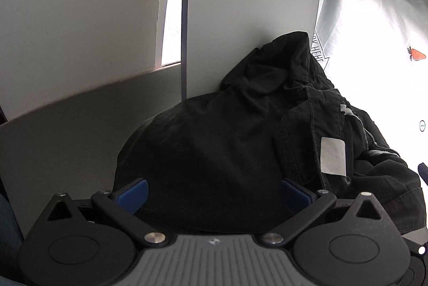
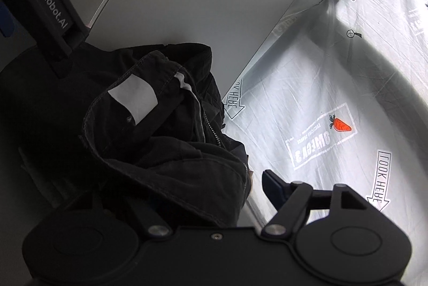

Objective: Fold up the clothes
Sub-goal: 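Move both tools toward the clothes pile and the black cargo pants, then grasp the black pants with the right tool and pull them off the pile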

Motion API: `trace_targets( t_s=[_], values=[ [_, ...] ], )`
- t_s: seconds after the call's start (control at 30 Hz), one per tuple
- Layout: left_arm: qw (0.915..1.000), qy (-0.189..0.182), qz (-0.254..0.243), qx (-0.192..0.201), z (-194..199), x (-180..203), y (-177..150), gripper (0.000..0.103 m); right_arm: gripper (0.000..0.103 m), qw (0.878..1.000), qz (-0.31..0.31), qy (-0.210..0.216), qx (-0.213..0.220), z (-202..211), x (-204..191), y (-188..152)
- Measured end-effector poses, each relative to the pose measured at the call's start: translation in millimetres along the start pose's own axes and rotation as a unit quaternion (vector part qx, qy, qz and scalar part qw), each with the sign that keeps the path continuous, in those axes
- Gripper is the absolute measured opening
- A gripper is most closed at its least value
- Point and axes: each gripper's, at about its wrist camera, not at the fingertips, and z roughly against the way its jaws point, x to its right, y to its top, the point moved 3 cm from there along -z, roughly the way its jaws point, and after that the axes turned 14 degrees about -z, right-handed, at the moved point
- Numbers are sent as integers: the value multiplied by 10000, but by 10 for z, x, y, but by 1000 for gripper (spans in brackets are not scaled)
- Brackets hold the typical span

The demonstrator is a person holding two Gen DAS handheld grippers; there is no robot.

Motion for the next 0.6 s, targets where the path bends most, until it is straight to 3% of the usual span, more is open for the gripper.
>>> trace_targets(
  t_s=[0.07, 0.13, 0.23, 0.37, 0.5, 0.6],
  values=[
    [10000, 32, 74, -21, 11, -22, -25, 103, 28, 9994, 316, -109, 127, -58, -39, -2],
    [9999, 55, 117, 2, 53, -44, -45, 103, 25, 9989, 326, -205, 258, -23, 21, 20],
    [9998, 177, 19, 119, 186, -36, -75, 103, 4, 9942, 310, -781, 666, 178, 257, 74],
    [9992, 236, -119, 291, 388, 83, -92, 103, 4, 9874, 6, -1229, 1001, 499, 783, 158],
    [9975, 177, -312, 608, 705, 323, -75, 103, 5, 9616, -216, -2145, 1696, 1094, 1519, 286],
    [9938, 143, -575, 935, 1026, 595, -85, 103, 9, 9328, -742, -2874, 2044, 1742, 2236, 327]
  ],
)
